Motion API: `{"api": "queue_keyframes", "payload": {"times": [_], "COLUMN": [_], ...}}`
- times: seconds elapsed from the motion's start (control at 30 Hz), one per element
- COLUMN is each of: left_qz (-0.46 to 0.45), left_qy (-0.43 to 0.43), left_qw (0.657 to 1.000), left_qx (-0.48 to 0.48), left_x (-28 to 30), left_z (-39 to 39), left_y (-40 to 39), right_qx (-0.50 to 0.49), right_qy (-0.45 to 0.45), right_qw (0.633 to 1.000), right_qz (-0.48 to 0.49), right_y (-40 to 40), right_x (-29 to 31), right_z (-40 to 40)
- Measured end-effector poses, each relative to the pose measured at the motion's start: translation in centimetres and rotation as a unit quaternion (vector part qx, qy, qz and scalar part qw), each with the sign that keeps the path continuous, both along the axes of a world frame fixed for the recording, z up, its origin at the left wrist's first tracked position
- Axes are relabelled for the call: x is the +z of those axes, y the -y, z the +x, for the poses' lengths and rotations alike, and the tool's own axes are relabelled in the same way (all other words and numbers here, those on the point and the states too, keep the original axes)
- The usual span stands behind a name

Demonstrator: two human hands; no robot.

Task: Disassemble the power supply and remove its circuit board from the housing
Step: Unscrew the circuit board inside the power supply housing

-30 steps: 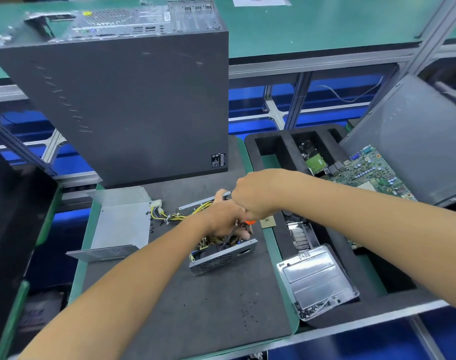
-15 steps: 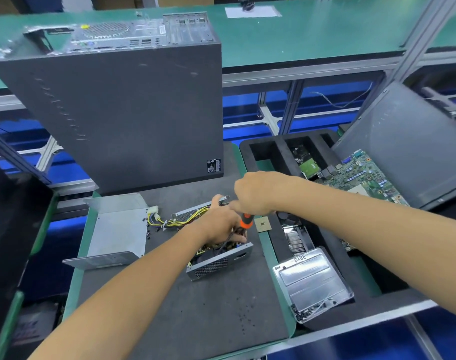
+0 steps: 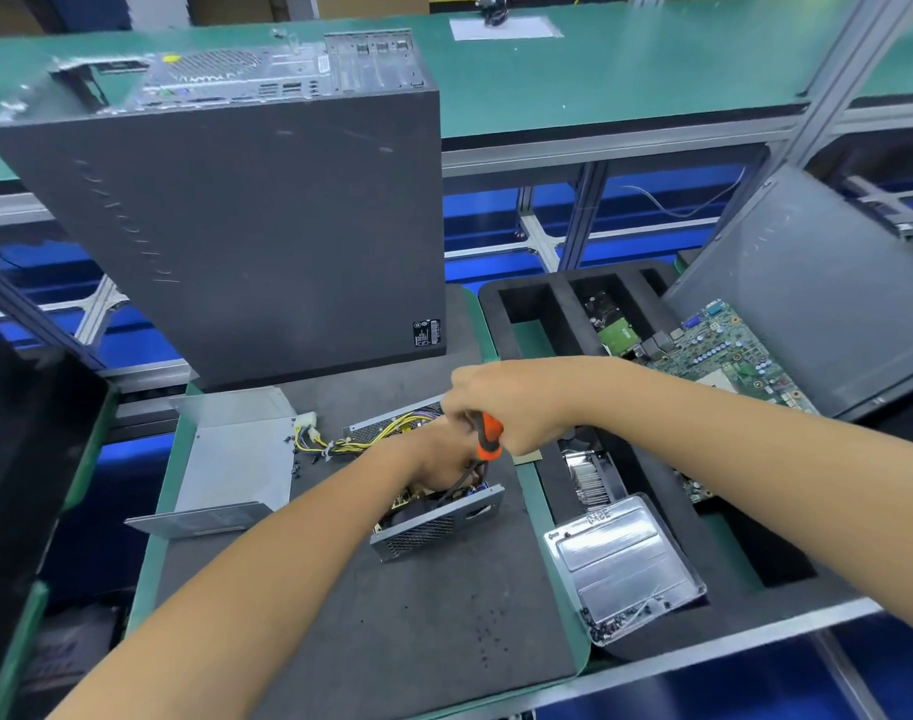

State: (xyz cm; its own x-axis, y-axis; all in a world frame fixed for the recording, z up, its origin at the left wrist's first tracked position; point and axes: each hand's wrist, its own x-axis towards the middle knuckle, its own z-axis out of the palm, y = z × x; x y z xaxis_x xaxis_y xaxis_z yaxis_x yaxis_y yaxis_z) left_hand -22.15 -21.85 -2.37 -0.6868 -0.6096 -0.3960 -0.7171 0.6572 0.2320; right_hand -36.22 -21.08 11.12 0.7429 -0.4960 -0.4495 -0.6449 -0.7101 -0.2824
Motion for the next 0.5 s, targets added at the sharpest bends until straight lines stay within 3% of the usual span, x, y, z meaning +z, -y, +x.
{"api": "queue_keyframes", "payload": {"times": [0.17, 0.43, 0.5], "left_qz": [-0.007, 0.018, 0.021], "left_qy": [0.054, 0.037, 0.042], "left_qw": [0.998, 0.999, 0.999], "left_qx": [-0.014, 0.004, 0.009], "left_x": [0.6, 0.6, 0.5], "left_z": [-0.8, -0.8, -0.7], "left_y": [0.1, 0.1, 0.2], "right_qx": [-0.088, -0.06, -0.075], "right_qy": [-0.098, -0.053, -0.05], "right_qw": [0.984, 0.997, 0.996], "right_qz": [-0.117, 0.004, -0.012], "right_y": [-0.4, -0.4, -0.7], "right_x": [-0.3, 1.0, 0.3], "right_z": [0.7, 0.8, 0.8]}}
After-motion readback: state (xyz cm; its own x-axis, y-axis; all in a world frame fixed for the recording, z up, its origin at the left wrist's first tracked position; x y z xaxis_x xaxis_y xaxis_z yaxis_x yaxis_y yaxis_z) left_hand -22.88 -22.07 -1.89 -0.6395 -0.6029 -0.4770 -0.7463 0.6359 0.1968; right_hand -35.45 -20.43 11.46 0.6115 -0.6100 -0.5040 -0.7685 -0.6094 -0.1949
